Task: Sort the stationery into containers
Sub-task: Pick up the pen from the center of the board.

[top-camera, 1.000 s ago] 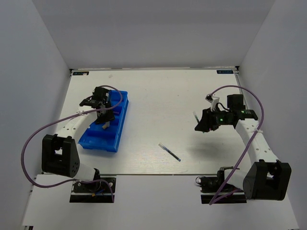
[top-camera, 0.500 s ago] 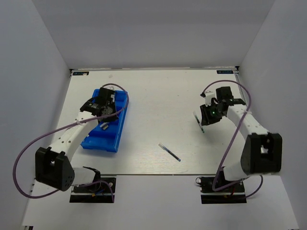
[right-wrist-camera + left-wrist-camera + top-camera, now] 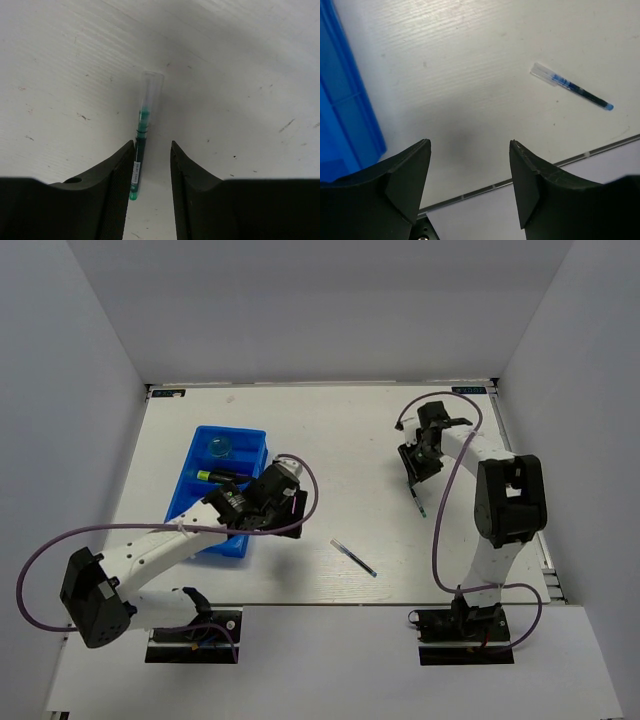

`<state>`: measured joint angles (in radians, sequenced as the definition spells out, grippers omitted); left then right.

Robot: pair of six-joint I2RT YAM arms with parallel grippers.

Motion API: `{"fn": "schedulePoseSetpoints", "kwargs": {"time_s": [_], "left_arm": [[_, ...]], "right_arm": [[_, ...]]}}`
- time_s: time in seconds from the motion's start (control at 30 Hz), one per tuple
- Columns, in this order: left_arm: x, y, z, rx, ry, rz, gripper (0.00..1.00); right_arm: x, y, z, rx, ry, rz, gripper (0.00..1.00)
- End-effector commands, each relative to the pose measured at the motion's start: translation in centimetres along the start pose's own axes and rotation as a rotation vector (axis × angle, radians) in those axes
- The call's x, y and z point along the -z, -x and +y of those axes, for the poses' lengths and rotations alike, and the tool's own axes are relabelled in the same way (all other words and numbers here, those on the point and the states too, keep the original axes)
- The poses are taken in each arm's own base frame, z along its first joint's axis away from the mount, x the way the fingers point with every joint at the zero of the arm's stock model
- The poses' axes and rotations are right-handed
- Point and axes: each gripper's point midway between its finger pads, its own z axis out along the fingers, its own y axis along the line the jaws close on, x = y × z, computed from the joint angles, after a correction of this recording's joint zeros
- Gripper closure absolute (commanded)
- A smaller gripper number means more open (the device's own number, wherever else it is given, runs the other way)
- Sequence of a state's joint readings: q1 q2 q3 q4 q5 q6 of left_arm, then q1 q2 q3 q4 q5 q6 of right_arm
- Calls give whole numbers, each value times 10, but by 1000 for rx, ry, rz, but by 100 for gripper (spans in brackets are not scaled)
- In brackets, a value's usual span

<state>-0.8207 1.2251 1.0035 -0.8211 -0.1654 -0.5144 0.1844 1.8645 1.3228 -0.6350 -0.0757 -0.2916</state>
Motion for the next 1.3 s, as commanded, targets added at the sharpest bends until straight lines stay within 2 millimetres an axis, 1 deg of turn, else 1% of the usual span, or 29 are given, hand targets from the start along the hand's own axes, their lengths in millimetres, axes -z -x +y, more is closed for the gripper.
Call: {"fn": "schedulePoseSetpoints", "kwargs": {"time_s": [0.0,0.03,0.07,0.13,0.23,0.3,0.33,0.43,0.5,0.53,0.6,0.63,0.7,0.73,0.8,0.83,0.9,0.93,0.97,1.0,1.03,1.07,1.1,1.13,1.17,1.2,1.23,1.27], "left_arm": [[0,-5,-4,27,25,-15,26],[2,-7,-7,23,19,-17,26],[2,-8,-6,26,22,-20,26],[4,-10,-4,29,16,-32,26],[11,-14,1,37,10,-54,26],[13,-15,3,38,12,-59,26],[19,-14,6,40,9,-74,26],[28,-14,9,39,10,-91,25],[34,-12,11,43,6,-108,25],[35,-12,11,43,3,-110,25],[39,-11,12,43,1,-122,25],[41,-10,12,42,-1,-125,25],[44,-9,13,39,-2,-130,25],[50,-4,12,44,-9,-150,25],[54,-3,13,31,-7,-157,25],[61,3,11,38,-15,-175,25],[67,9,11,23,-15,-188,25],[81,21,6,24,-36,-221,25],[85,23,7,2,-32,-222,25],[97,36,3,4,-48,-254,25],[103,40,1,-6,-58,-255,25],[114,52,-4,-28,-78,-285,25],[128,63,-14,-38,-129,-313,25],[136,69,-25,-86,-191,-332,25],[155,78,-43,-109,-297,-374,25],[163,80,-52,-133,-351,-390,25],[174,89,-62,-165,-410,-438,25],[191,87,-79,-196,-528,-455,25]], "right_arm": [[1,2,8,4,7,12,62],[-2,-1,10,5,11,27,62],[-3,-5,11,9,10,47,62],[-6,-7,13,15,14,54,62],[-15,-20,13,13,1,106,62],[-17,-26,12,16,-2,130,62],[-20,-30,14,16,4,142,63],[-25,-44,15,11,10,191,64],[-26,-48,15,14,4,202,67],[-27,-48,15,14,2,200,67],[-28,-54,16,15,0,213,72],[-30,-55,17,21,2,215,80],[-34,-65,12,31,-43,248,88],[-36,-68,12,38,-47,258,94],[-41,-78,14,59,-62,292,100],[-43,-83,13,60,-68,306,100],[-43,-84,17,77,-60,313,100],[-41,-81,23,83,-35,305,100],[-39,-78,27,101,-14,298,100],[-30,-75,37,127,10,293,100],[-25,-61,54,134,97,253,100],[-20,-52,62,160,135,226,100],[-3,-44,78,179,218,221,100],[4,-36,96,224,273,209,100],[22,3,112,256,339,108,100],[34,-5,136,267,451,156,100],[37,0,154,305,504,162,100],[60,37,181,363,582,56,100]]}}
